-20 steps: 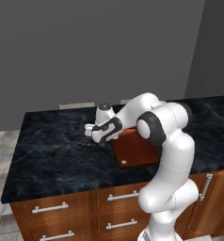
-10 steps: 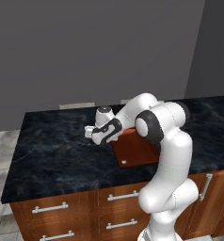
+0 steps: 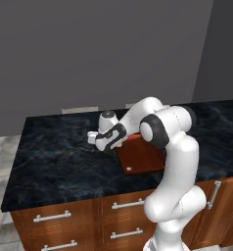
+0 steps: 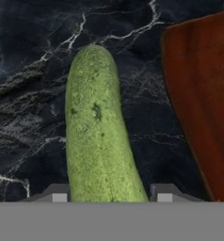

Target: Place the two vegetables and bowl onto the tray for setting up a vegetable dip station.

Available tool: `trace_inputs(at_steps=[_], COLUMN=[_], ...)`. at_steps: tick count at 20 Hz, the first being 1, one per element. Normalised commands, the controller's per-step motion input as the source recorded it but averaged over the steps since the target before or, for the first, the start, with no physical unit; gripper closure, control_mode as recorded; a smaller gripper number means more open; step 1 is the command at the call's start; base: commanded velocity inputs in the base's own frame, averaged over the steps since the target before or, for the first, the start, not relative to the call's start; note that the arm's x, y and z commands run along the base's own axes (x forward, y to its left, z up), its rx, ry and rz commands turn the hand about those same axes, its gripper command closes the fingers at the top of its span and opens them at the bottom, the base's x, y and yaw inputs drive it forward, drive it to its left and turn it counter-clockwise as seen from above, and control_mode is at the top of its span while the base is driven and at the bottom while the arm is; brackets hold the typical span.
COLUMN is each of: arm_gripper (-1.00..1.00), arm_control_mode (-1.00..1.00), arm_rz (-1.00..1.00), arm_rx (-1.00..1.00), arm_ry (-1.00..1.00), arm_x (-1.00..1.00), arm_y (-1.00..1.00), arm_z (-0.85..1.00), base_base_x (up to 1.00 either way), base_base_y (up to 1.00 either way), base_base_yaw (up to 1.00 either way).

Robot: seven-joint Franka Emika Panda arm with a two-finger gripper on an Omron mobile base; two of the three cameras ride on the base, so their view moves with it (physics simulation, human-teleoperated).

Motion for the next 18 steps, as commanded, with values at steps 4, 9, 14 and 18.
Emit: trace_inputs(at_steps=[4, 9, 14, 18], arm_gripper=[1.00, 1.00, 1.00, 1.00], arm_control_mode=[-1.00, -1.00, -1.00, -1.00], arm_rz=[0.01, 0.05, 0.18, 0.17], arm_rx=[0.00, 0.00, 0.00, 0.00], arm_ry=[-0.02, 0.00, 0.00, 0.00], arm_x=[0.01, 0.19, 0.23, 0.00], arm_y=[0.00, 0.00, -0.09, 0.00], arm_z=[0.00, 0.03, 0.15, 0.47], base_base_x=[0.00, 0.00, 0.00, 0.00], base_base_y=[0.00, 0.00, 0.00, 0.00], base_base_yaw=[0.00, 0.00, 0.00, 0.00])
